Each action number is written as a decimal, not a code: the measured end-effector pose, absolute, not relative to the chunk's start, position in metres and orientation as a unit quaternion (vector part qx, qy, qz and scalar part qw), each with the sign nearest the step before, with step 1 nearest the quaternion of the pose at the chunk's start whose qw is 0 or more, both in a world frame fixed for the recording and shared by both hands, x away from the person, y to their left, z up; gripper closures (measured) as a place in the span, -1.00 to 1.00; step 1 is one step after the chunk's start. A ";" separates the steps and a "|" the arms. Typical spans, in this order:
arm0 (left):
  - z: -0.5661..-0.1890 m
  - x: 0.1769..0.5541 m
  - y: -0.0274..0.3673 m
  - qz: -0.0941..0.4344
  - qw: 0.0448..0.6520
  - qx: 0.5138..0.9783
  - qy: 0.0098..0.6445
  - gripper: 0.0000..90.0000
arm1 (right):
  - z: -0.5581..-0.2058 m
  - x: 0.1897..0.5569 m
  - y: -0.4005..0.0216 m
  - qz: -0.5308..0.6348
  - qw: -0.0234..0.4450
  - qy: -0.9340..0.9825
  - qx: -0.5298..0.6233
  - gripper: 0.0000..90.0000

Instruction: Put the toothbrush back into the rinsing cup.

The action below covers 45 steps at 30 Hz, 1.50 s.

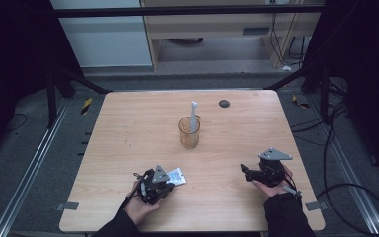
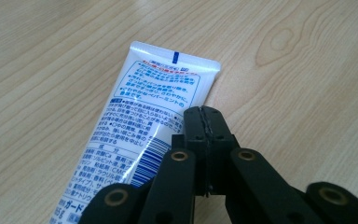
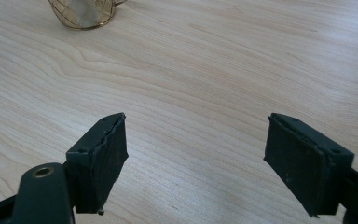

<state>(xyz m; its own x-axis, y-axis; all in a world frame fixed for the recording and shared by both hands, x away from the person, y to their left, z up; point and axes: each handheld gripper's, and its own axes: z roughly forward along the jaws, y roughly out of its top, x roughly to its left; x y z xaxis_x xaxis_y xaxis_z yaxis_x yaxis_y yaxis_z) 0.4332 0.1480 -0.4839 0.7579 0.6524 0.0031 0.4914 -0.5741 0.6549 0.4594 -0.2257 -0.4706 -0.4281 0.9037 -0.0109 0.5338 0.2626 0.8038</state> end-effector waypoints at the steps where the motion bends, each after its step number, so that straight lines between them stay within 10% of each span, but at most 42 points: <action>1: -0.484 0.434 0.148 0.125 0.326 0.879 0.326 0.99 | -0.471 0.459 -0.226 0.378 0.245 0.756 0.475 -0.53; 18: -0.472 0.439 0.155 0.141 0.348 0.862 0.341 0.98 | -0.471 0.460 -0.225 0.377 0.244 0.758 0.473 -0.53; 45: -0.414 0.458 0.216 0.172 0.354 0.839 0.374 0.19 | -0.470 0.461 -0.234 0.373 0.246 0.751 0.487 -0.54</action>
<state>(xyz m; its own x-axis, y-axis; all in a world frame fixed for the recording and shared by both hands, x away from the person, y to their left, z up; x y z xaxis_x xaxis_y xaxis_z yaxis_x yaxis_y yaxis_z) 0.4582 0.2160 -0.4137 0.6604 0.7506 0.0241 0.5062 -0.4686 0.7240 0.4610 -0.2338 -0.4699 -0.4051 0.9143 -0.0066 0.5471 0.2482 0.7995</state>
